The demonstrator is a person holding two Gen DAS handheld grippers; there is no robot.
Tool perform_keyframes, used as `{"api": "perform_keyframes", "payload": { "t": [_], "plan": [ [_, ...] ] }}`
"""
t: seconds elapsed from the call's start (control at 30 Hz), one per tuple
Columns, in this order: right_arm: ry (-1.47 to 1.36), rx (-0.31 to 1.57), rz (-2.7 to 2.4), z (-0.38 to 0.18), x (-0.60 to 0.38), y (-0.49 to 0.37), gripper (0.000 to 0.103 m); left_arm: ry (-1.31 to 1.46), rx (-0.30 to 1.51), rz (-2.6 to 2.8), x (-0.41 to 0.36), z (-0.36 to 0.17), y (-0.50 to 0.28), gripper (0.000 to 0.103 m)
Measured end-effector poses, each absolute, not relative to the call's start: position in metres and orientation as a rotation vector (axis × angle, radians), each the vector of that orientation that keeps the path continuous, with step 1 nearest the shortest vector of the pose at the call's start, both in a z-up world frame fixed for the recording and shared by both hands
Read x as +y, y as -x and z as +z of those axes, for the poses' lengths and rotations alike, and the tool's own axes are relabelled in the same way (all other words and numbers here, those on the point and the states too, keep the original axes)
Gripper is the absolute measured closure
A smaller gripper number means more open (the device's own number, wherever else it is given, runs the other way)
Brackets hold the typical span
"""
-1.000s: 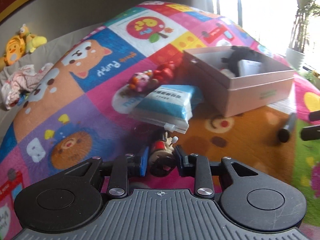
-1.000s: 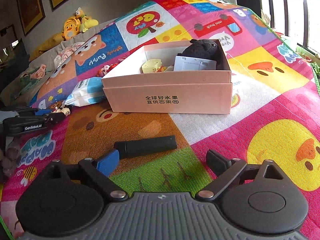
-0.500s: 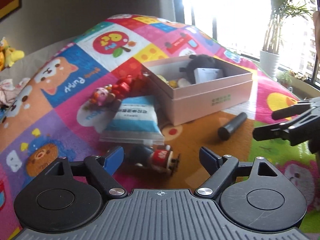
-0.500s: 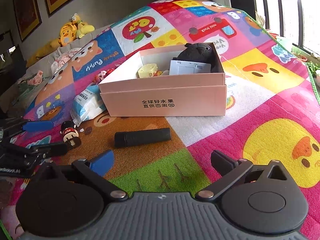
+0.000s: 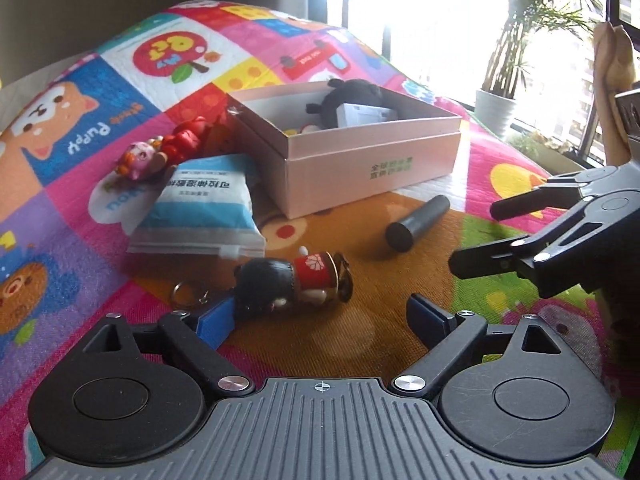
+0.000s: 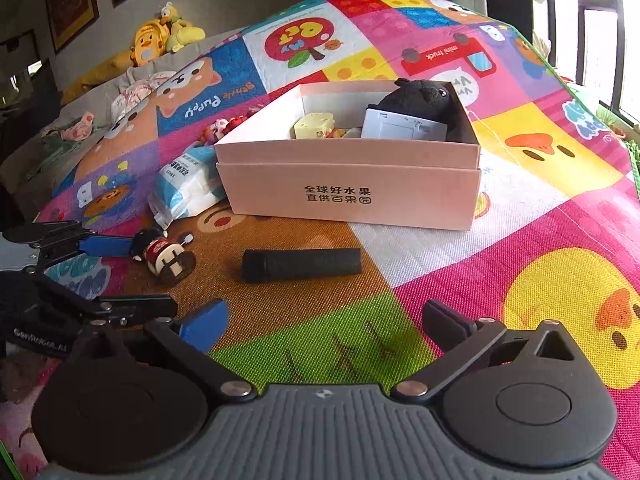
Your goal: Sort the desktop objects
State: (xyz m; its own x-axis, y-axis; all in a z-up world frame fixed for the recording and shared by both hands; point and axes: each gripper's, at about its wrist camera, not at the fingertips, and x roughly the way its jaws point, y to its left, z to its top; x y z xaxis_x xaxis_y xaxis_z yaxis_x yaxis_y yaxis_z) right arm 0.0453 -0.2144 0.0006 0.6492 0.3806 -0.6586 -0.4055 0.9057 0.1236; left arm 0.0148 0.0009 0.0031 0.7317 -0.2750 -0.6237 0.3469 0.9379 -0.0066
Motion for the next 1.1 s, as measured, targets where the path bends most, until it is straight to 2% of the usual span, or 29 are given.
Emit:
{"api": "perform_keyframes", "payload": {
  "t": [0.23, 0.3, 0.37, 0.63, 0.7, 0.73, 0.8, 0.97, 1.1],
  "plan": [
    [0.113, 0.743, 0.381, -0.002, -0.182, -0.064, 0.001, -0.06, 0.674, -0.312, 0.011, 0.003, -0.013, 0.008],
    [0.124, 0.736, 0.376, -0.001, -0.178, -0.068, 0.017, -0.058, 0.67, -0.31, 0.011, 0.003, -0.012, 0.007],
    [0.137, 0.722, 0.385, 0.001, -0.177, -0.067, 0.028, -0.061, 0.67, -0.301, 0.01, 0.003, -0.013, 0.007],
    [0.079, 0.729, 0.375, 0.012, -0.204, -0.057, 0.028, -0.098, 0.669, -0.205, -0.01, 0.005, -0.039, 0.01],
    [0.079, 0.732, 0.374, 0.015, -0.211, -0.051, 0.028, -0.116, 0.686, -0.182, -0.014, 0.003, -0.045, 0.02],
    [0.087, 0.73, 0.375, 0.016, -0.213, -0.046, 0.028, -0.116, 0.685, -0.18, -0.015, 0.003, -0.045, 0.021],
    [0.107, 0.724, 0.381, 0.018, -0.216, -0.038, 0.028, -0.135, 0.675, -0.182, -0.016, 0.004, -0.041, 0.032],
    [0.165, 0.691, 0.404, 0.027, -0.22, -0.018, 0.028, -0.193, 0.659, -0.203, -0.02, 0.009, -0.02, 0.033],
    [0.188, 0.55, 0.402, 0.063, -0.227, 0.001, 0.028, -0.189, 0.536, -0.234, -0.021, 0.052, -0.003, 0.033]
  ]
}}
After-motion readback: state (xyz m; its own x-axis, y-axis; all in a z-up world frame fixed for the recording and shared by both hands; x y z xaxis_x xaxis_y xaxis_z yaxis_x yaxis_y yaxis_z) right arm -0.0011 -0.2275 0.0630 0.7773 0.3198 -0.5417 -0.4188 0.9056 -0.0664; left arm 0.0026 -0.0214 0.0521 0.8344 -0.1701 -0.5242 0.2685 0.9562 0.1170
